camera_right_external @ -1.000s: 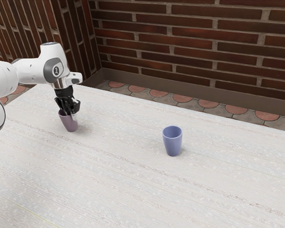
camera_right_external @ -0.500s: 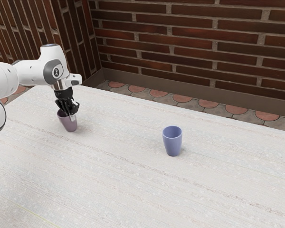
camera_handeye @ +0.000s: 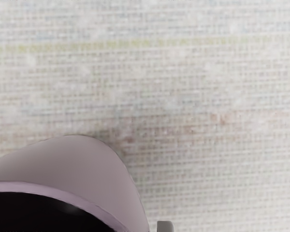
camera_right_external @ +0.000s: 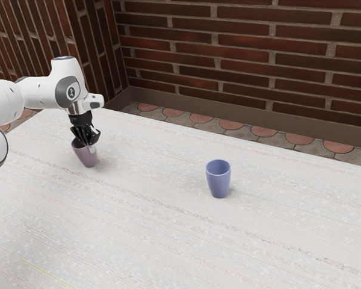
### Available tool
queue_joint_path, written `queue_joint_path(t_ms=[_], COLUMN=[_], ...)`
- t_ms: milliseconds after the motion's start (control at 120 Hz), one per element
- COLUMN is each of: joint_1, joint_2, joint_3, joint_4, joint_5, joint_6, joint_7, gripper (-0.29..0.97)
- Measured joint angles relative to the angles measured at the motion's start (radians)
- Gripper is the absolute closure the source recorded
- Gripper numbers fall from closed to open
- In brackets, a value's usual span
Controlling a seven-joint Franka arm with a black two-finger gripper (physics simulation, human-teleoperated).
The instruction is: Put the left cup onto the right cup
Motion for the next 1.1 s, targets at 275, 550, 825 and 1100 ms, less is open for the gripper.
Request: queue_joint_path(t_ms=[275,550,825,1100], joint_1=[-0.007,-0.049,-0.159,-0.264], joint_2=[-0.042,-0.094,-0.186,-0.312], joint_3=[0.001,0.010,0.042,0.051], joint_4=[-0.003,-0.018,-0.079,-0.166], joint_5=[-0.001,0.001,-0.008,-0.011], joint_6=[-0.001,-0.007,-0.015,-0.017], joint_7=[0.000,-0.003,-0.008,-0.026], gripper=[0.79,0.79,0.79,0.79])
